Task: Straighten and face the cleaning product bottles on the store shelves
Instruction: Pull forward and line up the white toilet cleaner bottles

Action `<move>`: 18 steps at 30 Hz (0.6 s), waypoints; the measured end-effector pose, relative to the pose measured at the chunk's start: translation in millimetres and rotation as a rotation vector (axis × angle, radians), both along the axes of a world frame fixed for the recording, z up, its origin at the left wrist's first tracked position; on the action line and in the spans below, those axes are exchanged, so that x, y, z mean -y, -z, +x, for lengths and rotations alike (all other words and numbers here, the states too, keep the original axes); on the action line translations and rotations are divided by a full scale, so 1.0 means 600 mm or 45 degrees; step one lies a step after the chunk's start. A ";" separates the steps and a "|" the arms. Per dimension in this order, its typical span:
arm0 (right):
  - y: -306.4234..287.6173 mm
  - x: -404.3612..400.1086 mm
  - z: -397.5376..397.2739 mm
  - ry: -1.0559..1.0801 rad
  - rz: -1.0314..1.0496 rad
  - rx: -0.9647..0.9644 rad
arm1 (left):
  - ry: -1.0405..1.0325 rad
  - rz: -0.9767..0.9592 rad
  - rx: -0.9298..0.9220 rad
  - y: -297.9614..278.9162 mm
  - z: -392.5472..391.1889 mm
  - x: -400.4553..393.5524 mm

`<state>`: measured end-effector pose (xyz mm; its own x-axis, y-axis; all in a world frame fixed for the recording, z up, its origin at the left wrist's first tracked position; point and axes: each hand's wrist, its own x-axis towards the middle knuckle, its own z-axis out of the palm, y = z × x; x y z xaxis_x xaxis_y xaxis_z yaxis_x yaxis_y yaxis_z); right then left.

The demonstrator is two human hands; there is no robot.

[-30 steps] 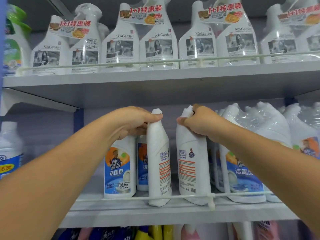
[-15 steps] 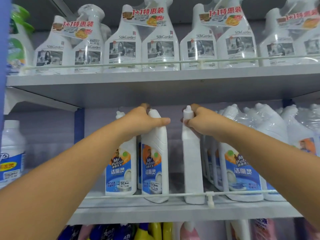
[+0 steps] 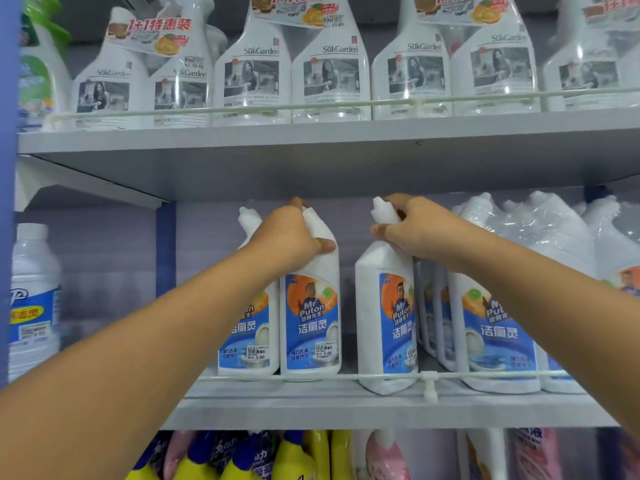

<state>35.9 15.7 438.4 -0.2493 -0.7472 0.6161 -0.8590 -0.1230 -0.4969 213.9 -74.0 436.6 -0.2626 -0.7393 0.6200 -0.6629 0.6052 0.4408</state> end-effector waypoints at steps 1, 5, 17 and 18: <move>0.002 0.000 -0.001 -0.004 0.008 0.019 | 0.009 0.001 0.034 -0.004 0.005 0.001; 0.010 0.004 -0.006 -0.004 0.012 0.081 | 0.008 -0.057 0.305 -0.015 0.025 -0.002; 0.026 0.021 0.026 0.010 -0.292 -0.119 | 0.041 -0.535 0.158 0.023 0.044 -0.016; 0.027 0.025 0.033 0.012 -0.340 -0.129 | 0.155 -0.491 0.041 0.026 0.048 -0.020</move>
